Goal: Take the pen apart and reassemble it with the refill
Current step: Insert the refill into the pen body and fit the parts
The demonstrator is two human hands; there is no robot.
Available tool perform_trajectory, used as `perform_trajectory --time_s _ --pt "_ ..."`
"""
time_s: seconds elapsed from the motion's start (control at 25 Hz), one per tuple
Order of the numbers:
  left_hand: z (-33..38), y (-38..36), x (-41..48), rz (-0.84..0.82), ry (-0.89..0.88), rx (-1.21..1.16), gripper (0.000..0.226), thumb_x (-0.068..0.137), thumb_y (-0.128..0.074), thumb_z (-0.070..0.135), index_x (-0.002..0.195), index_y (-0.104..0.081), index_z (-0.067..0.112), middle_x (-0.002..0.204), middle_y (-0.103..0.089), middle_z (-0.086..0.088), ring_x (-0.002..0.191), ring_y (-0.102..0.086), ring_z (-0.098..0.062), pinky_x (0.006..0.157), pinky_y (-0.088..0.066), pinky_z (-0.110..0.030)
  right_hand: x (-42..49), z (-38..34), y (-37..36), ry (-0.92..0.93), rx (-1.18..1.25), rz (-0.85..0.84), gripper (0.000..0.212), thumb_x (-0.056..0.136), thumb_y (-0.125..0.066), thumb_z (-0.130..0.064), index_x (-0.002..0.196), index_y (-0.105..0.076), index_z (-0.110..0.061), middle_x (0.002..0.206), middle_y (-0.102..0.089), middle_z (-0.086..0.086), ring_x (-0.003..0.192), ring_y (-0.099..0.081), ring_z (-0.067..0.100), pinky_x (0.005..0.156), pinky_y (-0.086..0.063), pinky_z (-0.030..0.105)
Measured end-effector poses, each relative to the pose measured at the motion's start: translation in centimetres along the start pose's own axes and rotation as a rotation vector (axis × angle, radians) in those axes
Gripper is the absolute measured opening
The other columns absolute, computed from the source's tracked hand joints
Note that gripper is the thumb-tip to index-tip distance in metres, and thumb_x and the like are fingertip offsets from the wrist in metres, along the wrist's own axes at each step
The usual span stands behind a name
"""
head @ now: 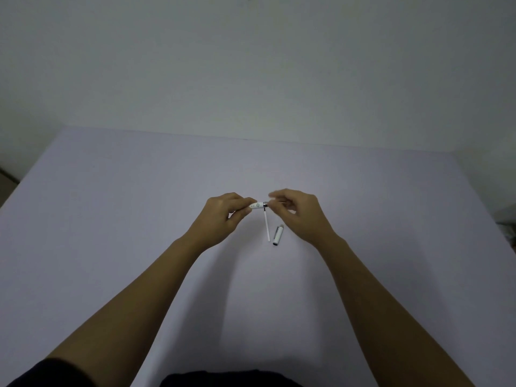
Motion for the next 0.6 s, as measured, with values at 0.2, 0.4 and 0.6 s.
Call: perform_trajectory --time_s 0.2,0.4,0.6 --pt "0.07 0.02 -0.04 -0.003 -0.006 0.003 0.020 0.089 -0.056 0.014 0.106 -0.066 0.016 0.085 -0.069 -0.006 0.073 -0.055 -0.014 0.067 -0.036 -0.011 0.01 -0.12 0.50 0.022 -0.014 0.039 0.007 0.085 -0.062 -0.028 0.085 -0.066 -0.022 0.077 -0.070 -0.001 0.077 -0.067 0.011 0.075 -0.055 0.029" --pt "0.26 0.28 -0.20 0.014 -0.007 -0.013 0.020 0.089 -0.056 0.014 0.107 -0.066 0.017 0.085 -0.069 -0.007 0.074 -0.058 -0.016 0.067 -0.043 -0.022 0.05 -0.63 0.30 0.109 -0.061 0.009 0.005 0.084 -0.064 -0.023 0.086 -0.067 -0.020 0.076 -0.068 -0.005 0.075 -0.065 0.006 0.072 -0.052 0.024" --pt "0.47 0.51 -0.06 0.030 -0.009 -0.012 0.020 0.089 -0.056 0.014 0.106 -0.066 0.018 0.085 -0.069 -0.007 0.074 -0.058 -0.017 0.067 -0.041 -0.020 -0.04 -0.79 0.33 0.126 -0.060 0.029 0.015 0.083 -0.065 -0.023 0.098 -0.064 -0.019 0.087 -0.068 -0.004 0.084 -0.064 0.005 0.082 -0.052 0.019"
Point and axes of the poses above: each hand's wrist, its own x-axis towards the middle knuckle, its own y-axis out of the back of the hand, z = x × y, the point moved 5 cm from there along x, towards the middle knuckle
